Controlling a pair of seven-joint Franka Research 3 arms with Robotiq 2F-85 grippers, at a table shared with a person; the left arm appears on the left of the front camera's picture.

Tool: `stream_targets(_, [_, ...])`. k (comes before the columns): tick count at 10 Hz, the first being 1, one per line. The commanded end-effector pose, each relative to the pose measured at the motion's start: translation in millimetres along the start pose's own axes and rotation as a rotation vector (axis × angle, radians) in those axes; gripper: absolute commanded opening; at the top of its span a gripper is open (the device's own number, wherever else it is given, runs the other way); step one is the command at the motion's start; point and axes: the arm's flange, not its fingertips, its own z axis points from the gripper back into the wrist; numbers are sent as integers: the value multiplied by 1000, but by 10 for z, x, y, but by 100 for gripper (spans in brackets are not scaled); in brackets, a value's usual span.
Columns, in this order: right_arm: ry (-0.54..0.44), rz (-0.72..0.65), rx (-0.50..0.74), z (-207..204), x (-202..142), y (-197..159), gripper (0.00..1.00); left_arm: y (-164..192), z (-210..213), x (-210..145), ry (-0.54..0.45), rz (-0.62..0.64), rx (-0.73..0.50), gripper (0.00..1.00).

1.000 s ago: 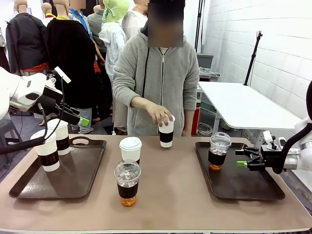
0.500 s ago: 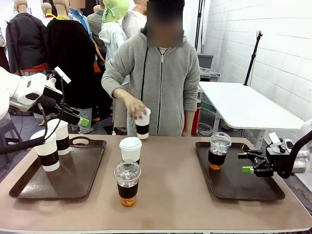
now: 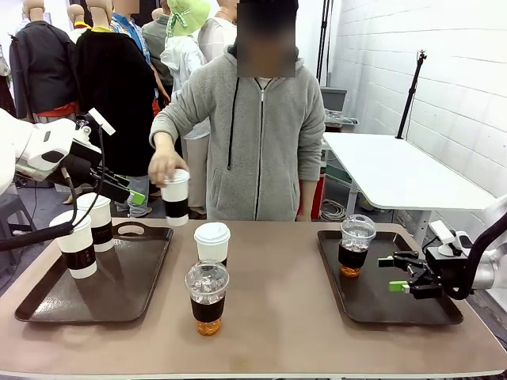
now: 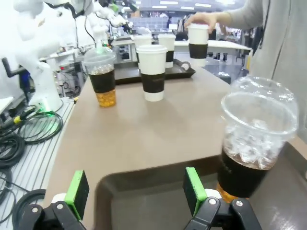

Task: Distribute the coffee onto the tray.
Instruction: Pick up another iced Americano from the middle of the table and place it on the right Handle tray.

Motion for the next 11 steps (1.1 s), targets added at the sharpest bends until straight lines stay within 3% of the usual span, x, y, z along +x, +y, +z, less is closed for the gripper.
stream_targets(1, [11,19,31,-173,26,180,100,36,-16,-24,-8,-18,-16,100])
stream_targets(5, [3,15,0,-651,15,258,100,36,-16,-24,-8,-18,-16,100])
stream_targets(8, [50,29,-27,-964,27,282,100,36,-16,-24,-8,-18,-16,100])
stream_targets(11, [42,8,0,-930,14,213,100,36,-16,-24,-8,-18,-16,100])
